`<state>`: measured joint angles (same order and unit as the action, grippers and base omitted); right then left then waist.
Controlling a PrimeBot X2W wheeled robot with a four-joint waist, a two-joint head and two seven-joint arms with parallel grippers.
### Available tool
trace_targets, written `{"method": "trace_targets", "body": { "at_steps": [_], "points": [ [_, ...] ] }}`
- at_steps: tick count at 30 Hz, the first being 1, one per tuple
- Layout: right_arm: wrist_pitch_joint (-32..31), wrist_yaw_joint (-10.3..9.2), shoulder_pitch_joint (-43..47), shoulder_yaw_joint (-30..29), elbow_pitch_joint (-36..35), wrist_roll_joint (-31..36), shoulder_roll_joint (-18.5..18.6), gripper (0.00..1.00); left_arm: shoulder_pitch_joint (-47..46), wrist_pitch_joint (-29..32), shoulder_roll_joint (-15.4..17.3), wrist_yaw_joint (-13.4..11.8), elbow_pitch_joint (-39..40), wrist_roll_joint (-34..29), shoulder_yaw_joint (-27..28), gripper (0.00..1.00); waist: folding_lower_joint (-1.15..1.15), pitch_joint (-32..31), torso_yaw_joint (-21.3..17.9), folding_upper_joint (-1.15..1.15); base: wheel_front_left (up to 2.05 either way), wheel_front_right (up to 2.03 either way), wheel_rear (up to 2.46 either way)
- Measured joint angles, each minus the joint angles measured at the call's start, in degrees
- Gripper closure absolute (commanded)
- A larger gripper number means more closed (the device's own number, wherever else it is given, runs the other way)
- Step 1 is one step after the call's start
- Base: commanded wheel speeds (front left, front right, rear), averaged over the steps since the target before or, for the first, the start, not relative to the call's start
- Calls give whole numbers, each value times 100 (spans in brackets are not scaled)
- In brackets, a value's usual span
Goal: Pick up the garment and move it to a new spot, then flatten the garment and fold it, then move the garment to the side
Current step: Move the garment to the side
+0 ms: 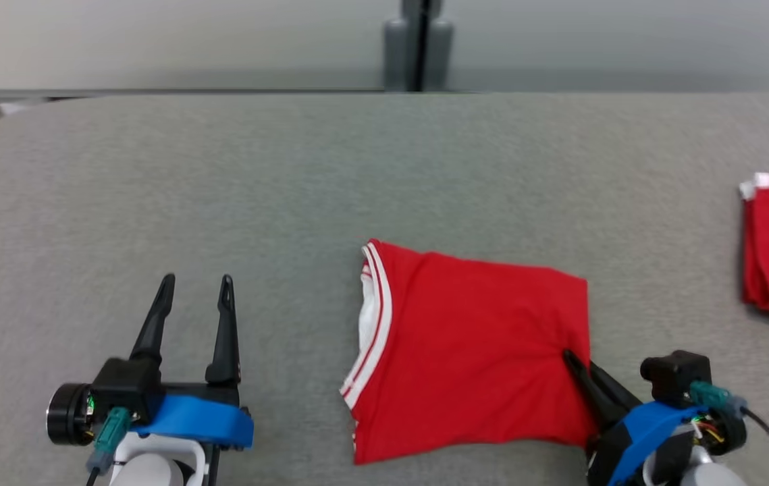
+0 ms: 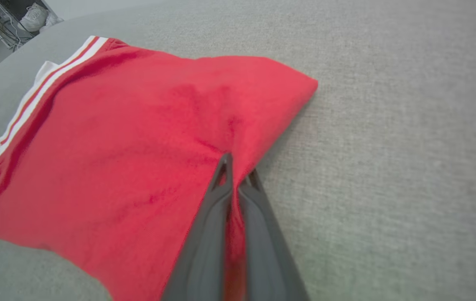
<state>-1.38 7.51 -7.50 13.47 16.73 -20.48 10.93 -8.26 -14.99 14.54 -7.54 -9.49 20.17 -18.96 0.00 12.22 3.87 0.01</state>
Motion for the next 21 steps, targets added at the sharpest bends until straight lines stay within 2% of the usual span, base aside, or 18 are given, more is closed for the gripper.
{"method": "trace_targets", "body": {
  "at_steps": [7,12,16,21],
  "points": [
    [-113,-1,95,-100,-123,-149,464,100,-12,4,51,24,116,-22,-44,0,1,17,-844,0,0,0,0],
    [-158,-1,0,-204,-60,-254,635,100,-98,36,46,57,183,-44,-126,0,0,-17,-1321,0,0,0,0],
    [-157,-1,-327,-236,-14,-296,745,100,-186,64,40,85,210,-58,-187,0,0,69,-1486,-2,0,0,0],
    [-110,-1,-1199,-254,82,-325,1057,100,-408,98,59,154,279,-121,-266,0,1,362,-1467,-1,0,0,0]
  ]
}}
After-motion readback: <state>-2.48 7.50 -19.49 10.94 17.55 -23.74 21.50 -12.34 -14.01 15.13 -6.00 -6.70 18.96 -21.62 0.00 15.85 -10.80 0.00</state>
